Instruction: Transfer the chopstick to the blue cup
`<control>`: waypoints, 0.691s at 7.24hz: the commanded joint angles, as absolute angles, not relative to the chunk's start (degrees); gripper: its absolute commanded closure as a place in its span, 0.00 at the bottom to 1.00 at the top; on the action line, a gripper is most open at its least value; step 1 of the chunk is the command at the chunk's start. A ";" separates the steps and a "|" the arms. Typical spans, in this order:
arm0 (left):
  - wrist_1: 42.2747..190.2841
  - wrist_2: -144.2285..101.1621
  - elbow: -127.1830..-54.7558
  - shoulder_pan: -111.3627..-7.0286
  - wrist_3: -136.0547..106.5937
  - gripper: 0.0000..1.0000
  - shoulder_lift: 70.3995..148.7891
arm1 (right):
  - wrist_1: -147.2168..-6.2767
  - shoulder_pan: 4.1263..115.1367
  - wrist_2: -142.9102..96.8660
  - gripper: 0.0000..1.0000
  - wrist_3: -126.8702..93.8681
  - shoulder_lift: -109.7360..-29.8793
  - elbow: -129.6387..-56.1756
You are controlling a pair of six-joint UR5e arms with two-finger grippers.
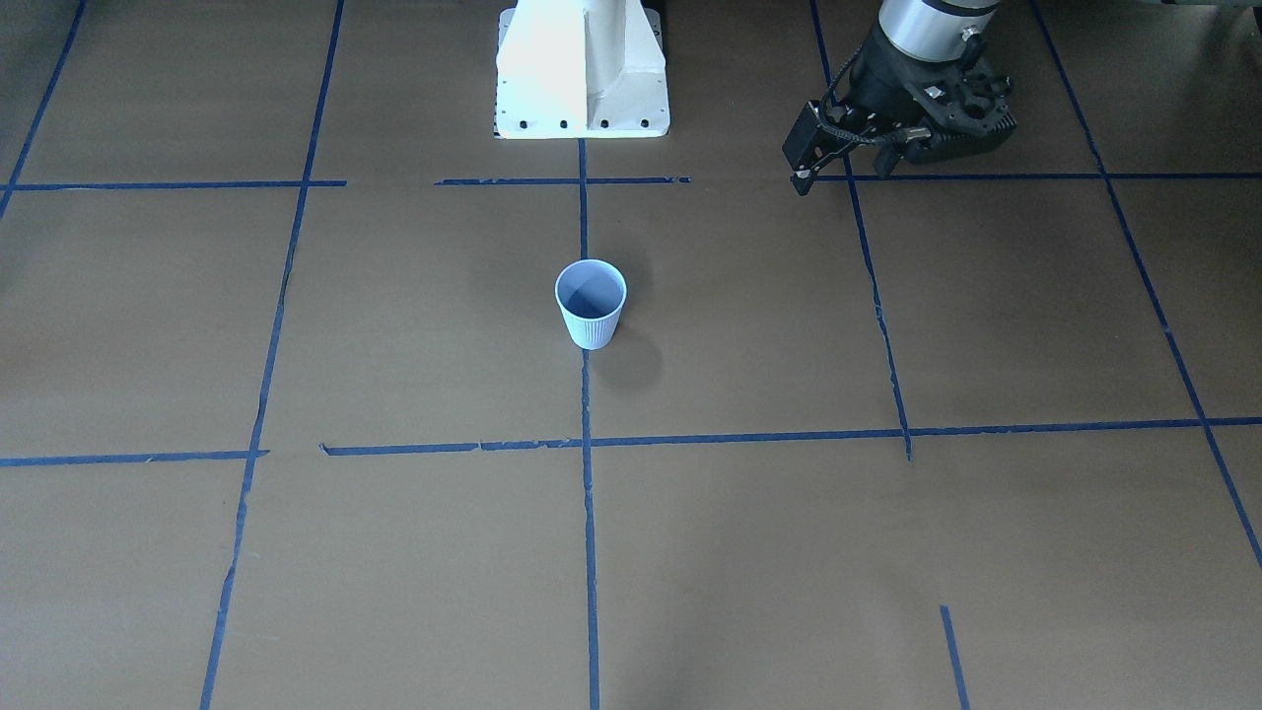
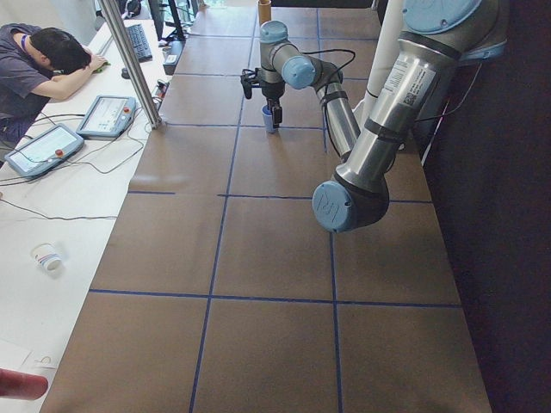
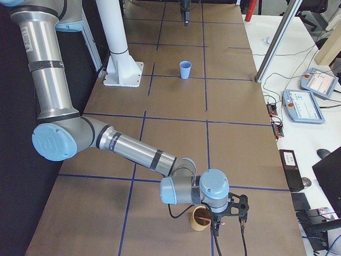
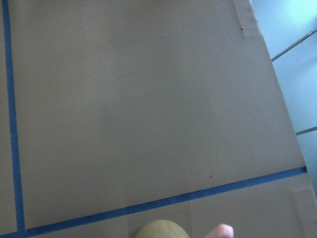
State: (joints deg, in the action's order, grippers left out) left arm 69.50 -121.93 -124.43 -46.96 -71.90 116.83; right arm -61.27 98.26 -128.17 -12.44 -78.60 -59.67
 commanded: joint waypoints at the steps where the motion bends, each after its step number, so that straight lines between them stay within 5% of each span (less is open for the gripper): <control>1: 69.43 -121.90 -124.63 -46.93 -71.89 0.00 116.81 | -61.35 98.26 -128.14 0.01 -13.18 -78.40 -58.54; 5: 69.43 -121.73 -124.63 -46.93 -71.98 0.00 116.72 | -61.26 98.09 -125.61 0.34 -13.62 -77.27 -56.61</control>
State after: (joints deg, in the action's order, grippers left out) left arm 69.43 -121.81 -124.62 -46.93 -71.97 116.73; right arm -61.26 98.12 -126.92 -13.53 -78.05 -57.48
